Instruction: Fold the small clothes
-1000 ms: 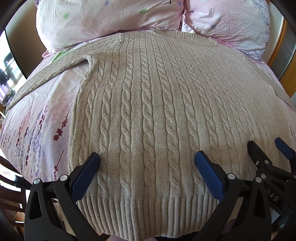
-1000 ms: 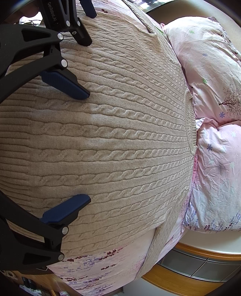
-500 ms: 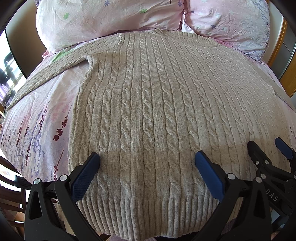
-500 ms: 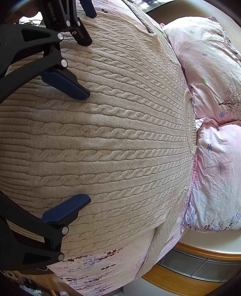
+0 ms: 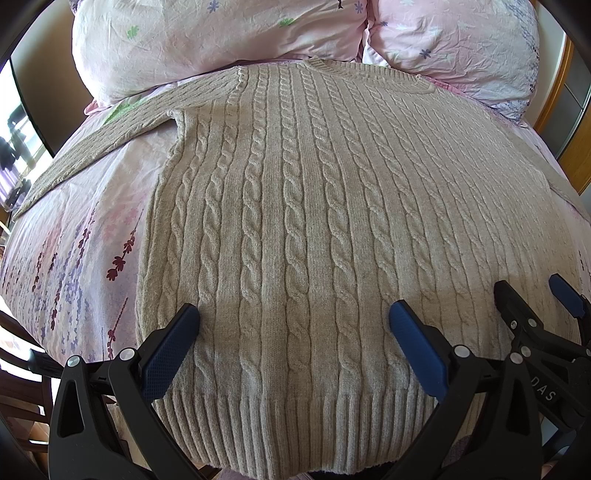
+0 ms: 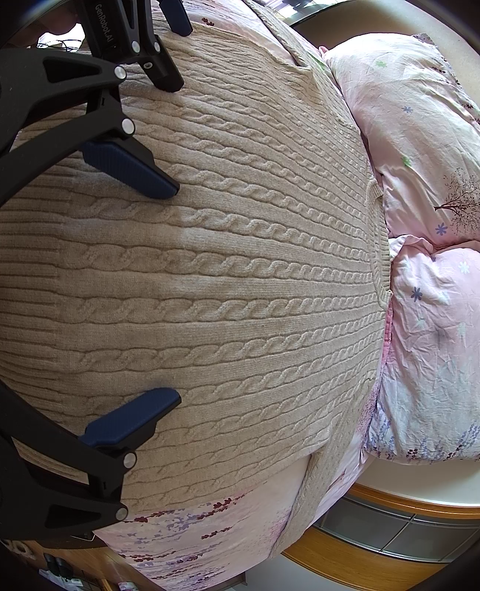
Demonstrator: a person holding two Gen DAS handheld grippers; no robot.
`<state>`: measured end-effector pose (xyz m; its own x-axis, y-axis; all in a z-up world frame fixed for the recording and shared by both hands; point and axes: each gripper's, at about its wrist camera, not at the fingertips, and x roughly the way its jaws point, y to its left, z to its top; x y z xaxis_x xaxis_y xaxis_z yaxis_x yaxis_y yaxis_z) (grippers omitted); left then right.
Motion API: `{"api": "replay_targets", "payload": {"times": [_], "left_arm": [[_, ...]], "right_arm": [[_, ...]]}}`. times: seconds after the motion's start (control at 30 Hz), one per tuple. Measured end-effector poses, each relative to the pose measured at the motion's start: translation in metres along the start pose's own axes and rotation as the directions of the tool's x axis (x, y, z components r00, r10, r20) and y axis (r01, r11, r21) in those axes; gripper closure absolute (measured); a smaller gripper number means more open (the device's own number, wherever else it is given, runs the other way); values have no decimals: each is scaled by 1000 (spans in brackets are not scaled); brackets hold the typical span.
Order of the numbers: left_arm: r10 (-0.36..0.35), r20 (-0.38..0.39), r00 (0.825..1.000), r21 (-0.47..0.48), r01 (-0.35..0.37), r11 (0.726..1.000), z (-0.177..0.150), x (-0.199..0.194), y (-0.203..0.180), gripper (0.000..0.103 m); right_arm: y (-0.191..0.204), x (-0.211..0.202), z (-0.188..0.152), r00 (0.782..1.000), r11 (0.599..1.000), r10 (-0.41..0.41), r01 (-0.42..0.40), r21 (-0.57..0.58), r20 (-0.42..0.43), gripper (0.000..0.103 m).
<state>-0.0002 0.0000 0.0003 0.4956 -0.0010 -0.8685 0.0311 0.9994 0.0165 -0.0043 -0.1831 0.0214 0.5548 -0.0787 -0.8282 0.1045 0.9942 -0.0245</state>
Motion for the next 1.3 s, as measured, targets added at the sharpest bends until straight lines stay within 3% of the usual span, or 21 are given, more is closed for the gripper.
{"api": "replay_targets", "payload": {"times": [1.17,1.23,1.3], "left_arm": [[0,4,1000,0,0,1000,0,0,0,1],[0,5,1000,8,0,1000,0,0,-1,1],[0,11,1000,19,0,1000,0,-1,-2,1]], "right_arm": [[-1,-4,-3,1000,1000,6,-6,-5,22,2],[-4,-5,-6,996,998,45,-42,-43,77,2],[-17,-4,0,990,991,123,-118,-66,73,2]]}}
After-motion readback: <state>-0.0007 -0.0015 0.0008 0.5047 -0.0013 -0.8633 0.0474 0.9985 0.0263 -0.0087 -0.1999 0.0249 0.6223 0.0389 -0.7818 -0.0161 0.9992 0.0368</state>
